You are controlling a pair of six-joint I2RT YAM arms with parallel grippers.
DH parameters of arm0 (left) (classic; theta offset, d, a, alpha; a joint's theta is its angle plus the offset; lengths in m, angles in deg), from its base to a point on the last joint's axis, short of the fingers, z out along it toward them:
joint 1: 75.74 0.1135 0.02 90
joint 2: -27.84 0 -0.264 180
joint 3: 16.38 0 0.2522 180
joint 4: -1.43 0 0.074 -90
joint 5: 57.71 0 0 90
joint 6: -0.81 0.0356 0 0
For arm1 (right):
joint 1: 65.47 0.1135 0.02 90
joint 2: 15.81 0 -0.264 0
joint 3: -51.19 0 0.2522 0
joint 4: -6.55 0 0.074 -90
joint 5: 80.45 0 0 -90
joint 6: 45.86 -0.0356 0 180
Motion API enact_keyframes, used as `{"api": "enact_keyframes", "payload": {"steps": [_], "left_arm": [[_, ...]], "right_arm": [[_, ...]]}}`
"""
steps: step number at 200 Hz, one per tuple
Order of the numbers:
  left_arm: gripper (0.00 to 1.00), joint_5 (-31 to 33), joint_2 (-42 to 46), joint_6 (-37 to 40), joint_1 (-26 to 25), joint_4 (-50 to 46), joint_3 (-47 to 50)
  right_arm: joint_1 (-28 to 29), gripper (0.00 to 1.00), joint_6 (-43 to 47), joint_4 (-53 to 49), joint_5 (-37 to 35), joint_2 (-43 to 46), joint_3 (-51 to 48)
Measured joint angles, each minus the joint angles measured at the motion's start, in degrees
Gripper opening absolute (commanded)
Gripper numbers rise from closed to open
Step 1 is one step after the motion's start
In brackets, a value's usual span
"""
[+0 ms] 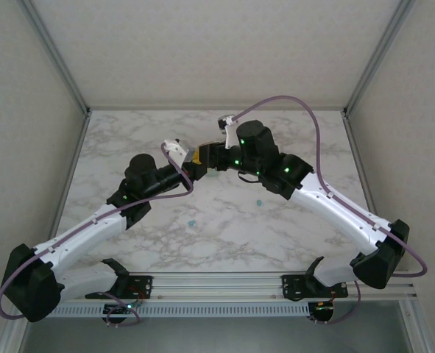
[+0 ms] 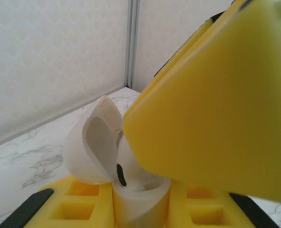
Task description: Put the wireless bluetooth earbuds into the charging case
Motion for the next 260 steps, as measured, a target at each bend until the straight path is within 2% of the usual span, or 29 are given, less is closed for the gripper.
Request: {"api": "enact_keyframes", "payload": {"steps": [81,127,158,198,260], "left_arm": [[0.14,-0.24,0.04,1.84,0.00,-1.07,-0.11],[0.14,-2.21,1.49,5.99,-0.11,-4.57,-0.26],[0.15,-3.76,3.54,8.83,-0.20,-7.48,-1.46],[0.15,-4.98,4.33,11.17,-0.31,-10.32,-3.30],[0.15,-4.76,4.31,11.58,-0.33,-12.35,-3.50]], "right_arm": [[-0.07,0.48,1.53,-6.14,-2.14,1.14,6.75],[-6.25,0.50,1.68,-19.08,-2.27,-5.01,22.82],[-9.75,0.51,1.92,-27.06,2.14,-12.20,28.70],[-10.19,0.51,4.11,-36.59,8.26,-21.09,35.52],[-10.29,0.51,6.25,-40.06,12.22,-21.14,36.28]]}}
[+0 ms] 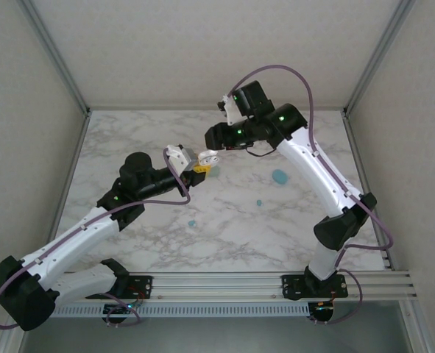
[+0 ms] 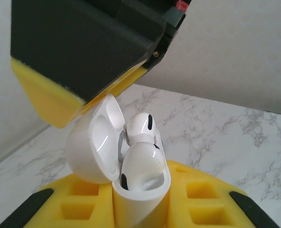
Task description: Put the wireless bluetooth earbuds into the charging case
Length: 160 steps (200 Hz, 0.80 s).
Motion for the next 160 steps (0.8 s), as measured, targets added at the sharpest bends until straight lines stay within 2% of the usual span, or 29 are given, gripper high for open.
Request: {"api": "enact_keyframes", "payload": {"steps": [60,89,118,160], "left_arm": [[0.15,1.57,-1.22,-1.70,-0.04,0.48,-0.04],[0.15,4.11,-2.38,-2.73,-0.04,0.22,-0.04],[0.15,8.00,-7.72,-6.29,0.02,-2.93,-0.57],[0.15,10.71,-19.96,-15.80,0.55,-8.39,-1.14]], "right_arm": [[-0.15,0.50,0.39,0.09,1.01,6.73,-5.99],[-0.68,0.54,-0.35,2.32,-4.35,10.54,-11.45],[-5.79,0.54,-2.93,7.50,-9.20,17.73,-24.28],[-13.77,0.55,-6.67,13.09,-10.27,22.82,-40.02]]}}
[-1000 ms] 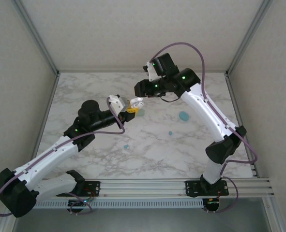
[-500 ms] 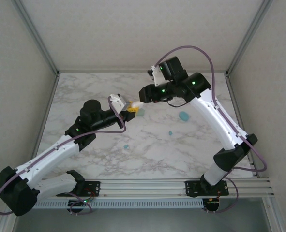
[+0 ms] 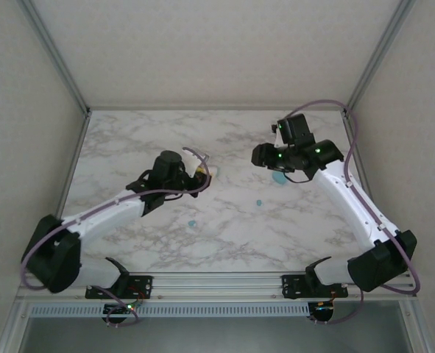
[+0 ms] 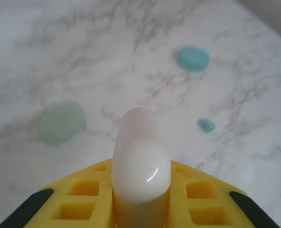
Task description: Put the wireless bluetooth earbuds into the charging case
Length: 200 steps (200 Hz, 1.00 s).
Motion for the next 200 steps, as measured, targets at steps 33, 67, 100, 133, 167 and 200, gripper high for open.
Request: {"api": "enact_keyframes", "payload": {"steps": [33,67,100,133,167,200], "left_arm": [[0.16,-0.90,-10.91,-6.27,1.46,-6.34,-5.20],[0.17,-3.17,-18.10,-10.49,3.08,-10.19,-10.01],[0.17,-5.62,-21.99,-13.53,5.40,-11.98,-11.26],[0.21,-7.78,-23.89,-15.41,7.50,-12.24,-11.45],[0.28,-8.50,-24.30,-16.85,8.55,-11.82,-11.50],[0.36,-7.15,-25.09,-17.25,9.35,-12.13,-11.56]], "right_arm": [[-3.87,0.55,-0.68,1.84,0.35,0.28,-7.04],[-8.44,0.56,1.77,2.36,-1.01,-0.07,-10.08],[-12.44,0.58,7.26,3.45,-3.23,-5.95,-9.94],[-13.27,0.59,11.91,3.72,-4.59,-15.19,-7.02],[-13.62,0.60,16.68,4.46,-4.98,-20.35,-4.37],[-13.66,0.62,22.34,5.18,-6.03,-26.05,0.02]]}}
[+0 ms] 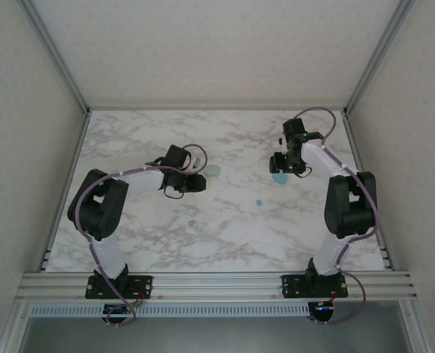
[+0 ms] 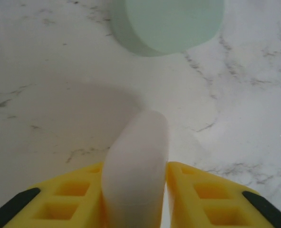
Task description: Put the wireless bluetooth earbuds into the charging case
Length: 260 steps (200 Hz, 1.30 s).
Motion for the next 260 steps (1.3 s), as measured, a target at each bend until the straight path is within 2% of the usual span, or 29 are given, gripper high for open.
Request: {"api": "enact_keyframes", "payload": {"steps": [77,100,147,200,223,244,260], "left_arm": [[0.59,5.44,0.28,1.09,1.22,-1.49,0.02],[0.62,6.71,1.62,1.57,1.40,-2.73,0.02],[0.63,8.17,6.69,2.60,1.40,-3.50,0.31],[0.63,9.49,16.15,3.93,1.40,-3.39,1.95],[0.63,9.75,20.04,4.37,1.40,-2.69,2.93],[0.63,9.64,23.61,4.39,1.40,-1.90,4.07],[0.64,9.20,26.08,4.31,1.40,-1.29,4.48]], "right_arm": [[-0.11,0.67,10.49,-2.64,-1.99,-10.49,6.91],[-0.20,0.67,12.87,-3.69,-2.21,-12.15,7.74],[-0.20,0.58,15.21,-5.31,-2.36,-14.91,8.61],[-0.20,0.43,15.93,-6.67,-1.36,-15.21,8.81],[-0.20,0.42,15.21,-7.67,-0.20,-14.84,8.76],[0.13,0.42,14.19,-7.50,2.56,-10.64,6.60],[1.18,0.42,13.38,-6.86,5.55,-3.23,3.96]]}}
